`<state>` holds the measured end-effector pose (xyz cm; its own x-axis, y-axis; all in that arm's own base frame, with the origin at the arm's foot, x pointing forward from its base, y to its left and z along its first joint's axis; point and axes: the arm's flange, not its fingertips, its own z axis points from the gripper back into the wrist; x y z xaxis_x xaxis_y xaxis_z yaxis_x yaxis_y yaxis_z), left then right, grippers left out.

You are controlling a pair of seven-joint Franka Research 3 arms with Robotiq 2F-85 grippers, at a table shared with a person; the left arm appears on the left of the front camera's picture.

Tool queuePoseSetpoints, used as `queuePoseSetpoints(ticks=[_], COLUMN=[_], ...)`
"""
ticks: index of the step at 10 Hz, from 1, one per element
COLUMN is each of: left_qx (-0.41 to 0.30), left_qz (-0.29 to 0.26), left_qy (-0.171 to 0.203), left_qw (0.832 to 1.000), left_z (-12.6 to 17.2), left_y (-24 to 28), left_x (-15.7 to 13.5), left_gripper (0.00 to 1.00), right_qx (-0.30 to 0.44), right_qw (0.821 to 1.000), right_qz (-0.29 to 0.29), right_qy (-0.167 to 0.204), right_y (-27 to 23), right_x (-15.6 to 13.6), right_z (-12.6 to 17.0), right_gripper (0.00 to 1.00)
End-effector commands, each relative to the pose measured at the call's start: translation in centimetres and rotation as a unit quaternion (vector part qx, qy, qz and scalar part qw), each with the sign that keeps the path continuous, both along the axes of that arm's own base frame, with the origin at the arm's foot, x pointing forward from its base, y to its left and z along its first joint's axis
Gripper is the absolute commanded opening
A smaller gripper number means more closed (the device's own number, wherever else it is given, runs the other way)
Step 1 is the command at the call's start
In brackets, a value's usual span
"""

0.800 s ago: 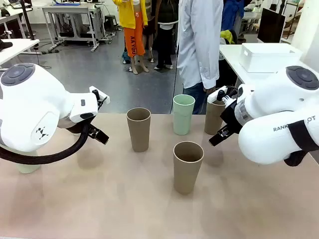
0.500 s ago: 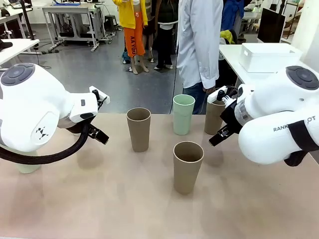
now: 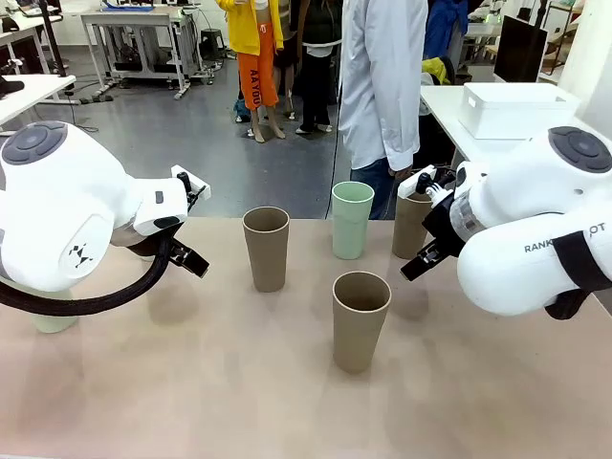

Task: Stack the cups and store them in the basket.
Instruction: Pick up two Reusable plastic cups , one in each hand.

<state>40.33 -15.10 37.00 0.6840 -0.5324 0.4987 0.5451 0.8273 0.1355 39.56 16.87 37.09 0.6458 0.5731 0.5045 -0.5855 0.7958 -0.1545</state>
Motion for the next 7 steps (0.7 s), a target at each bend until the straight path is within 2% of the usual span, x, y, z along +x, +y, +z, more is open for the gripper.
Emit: queuePoseSetpoints(ticks=[1, 2, 5, 7], left_qx=[0.000, 0.000, -0.061, -0.099], left_qz=[0.000, 0.000, -0.044, -0.108], left_qy=[0.000, 0.000, 0.004, 0.022], left_qw=[1.000, 1.000, 0.997, 0.989], left_z=[0.0, 0.0, 7.4, 11.1], left_y=[0.0, 0.0, 3.3, 6.5], left_x=[0.0, 0.0, 0.5, -0.6], left_gripper=[1.00, 1.00, 1.00, 1.00], right_qx=[0.000, 0.000, 0.013, 0.035], right_qw=[1.000, 1.000, 1.000, 0.999], right_qz=[0.000, 0.000, 0.000, 0.033], right_qy=[0.000, 0.000, -0.020, -0.013], right_y=[0.0, 0.0, -2.2, -5.0], right_x=[0.0, 0.0, -1.4, -2.5], right_z=[0.0, 0.0, 8.5, 12.3], right_gripper=[1.00, 1.00, 1.00, 1.00])
